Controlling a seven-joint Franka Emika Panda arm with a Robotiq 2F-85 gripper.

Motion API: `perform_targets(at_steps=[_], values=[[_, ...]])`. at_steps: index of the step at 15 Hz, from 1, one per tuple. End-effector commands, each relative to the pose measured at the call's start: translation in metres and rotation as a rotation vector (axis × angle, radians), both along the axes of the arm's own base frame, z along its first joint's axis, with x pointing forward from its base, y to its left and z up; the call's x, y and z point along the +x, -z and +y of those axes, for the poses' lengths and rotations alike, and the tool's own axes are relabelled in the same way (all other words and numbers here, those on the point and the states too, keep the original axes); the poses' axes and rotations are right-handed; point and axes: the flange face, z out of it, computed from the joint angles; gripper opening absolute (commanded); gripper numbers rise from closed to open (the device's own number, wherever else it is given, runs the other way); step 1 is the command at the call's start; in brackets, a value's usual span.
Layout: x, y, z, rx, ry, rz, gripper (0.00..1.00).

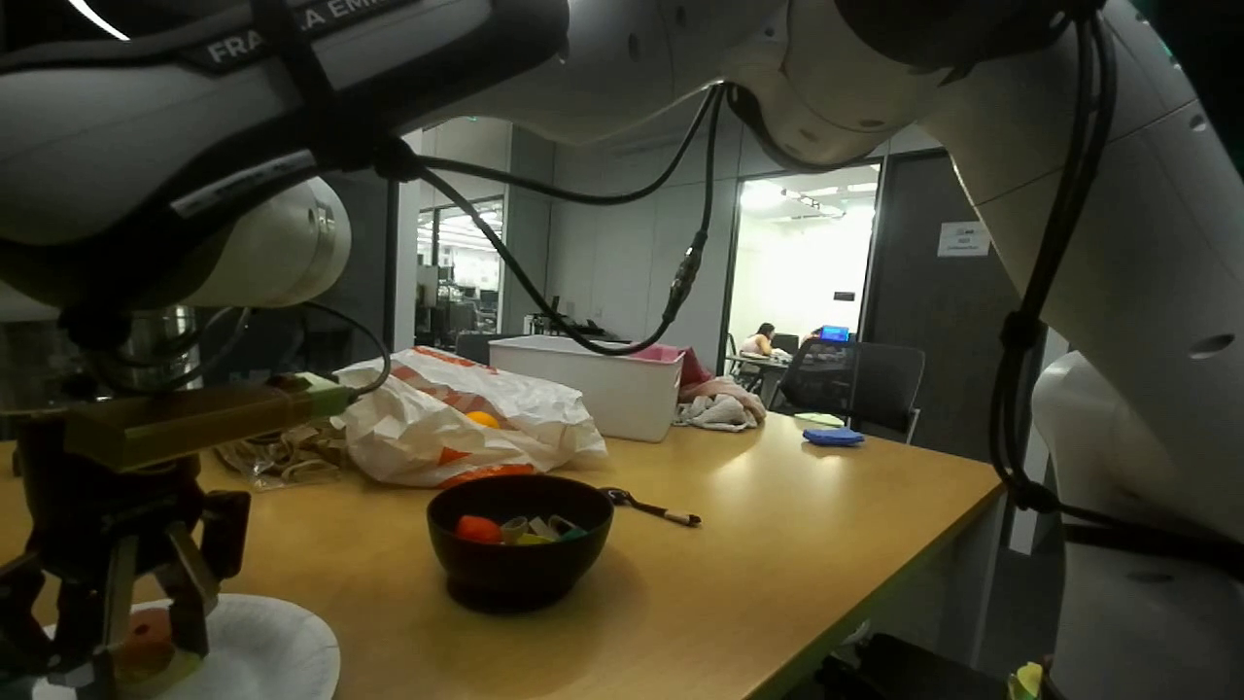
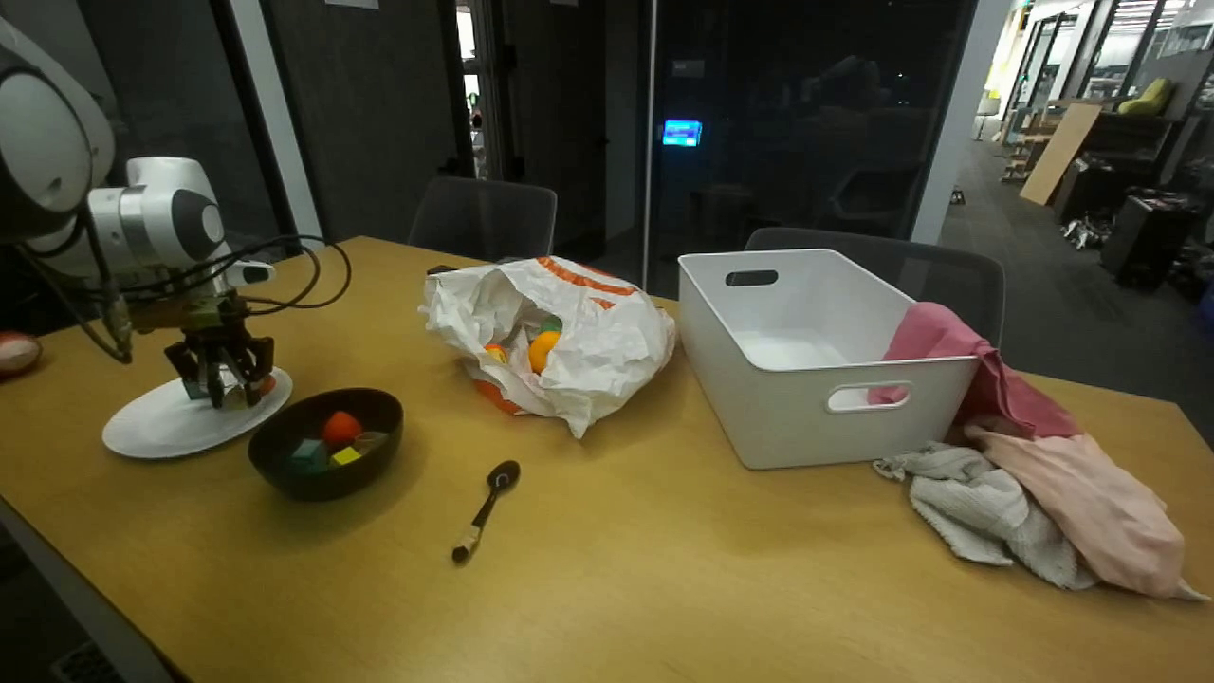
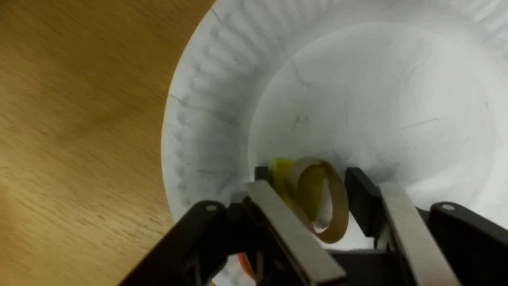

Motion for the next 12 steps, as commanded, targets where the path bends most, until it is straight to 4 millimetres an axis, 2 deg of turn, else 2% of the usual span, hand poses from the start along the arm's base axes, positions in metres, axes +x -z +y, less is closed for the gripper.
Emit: perform_targets(at_steps=[1, 2, 7, 12], values=[[-0.001, -0.008, 0.002, -0.008, -0.006, 0.006, 0.19], [-0.003, -0.012, 0.003, -0.013, -0.009, 0.005, 0.12], [-0.009, -0.034, -0.008, -0.114, -0.030, -0.036, 0.14], [-0.001, -0.093, -0.044, -0.197, 0.020, -0.142, 0.14]])
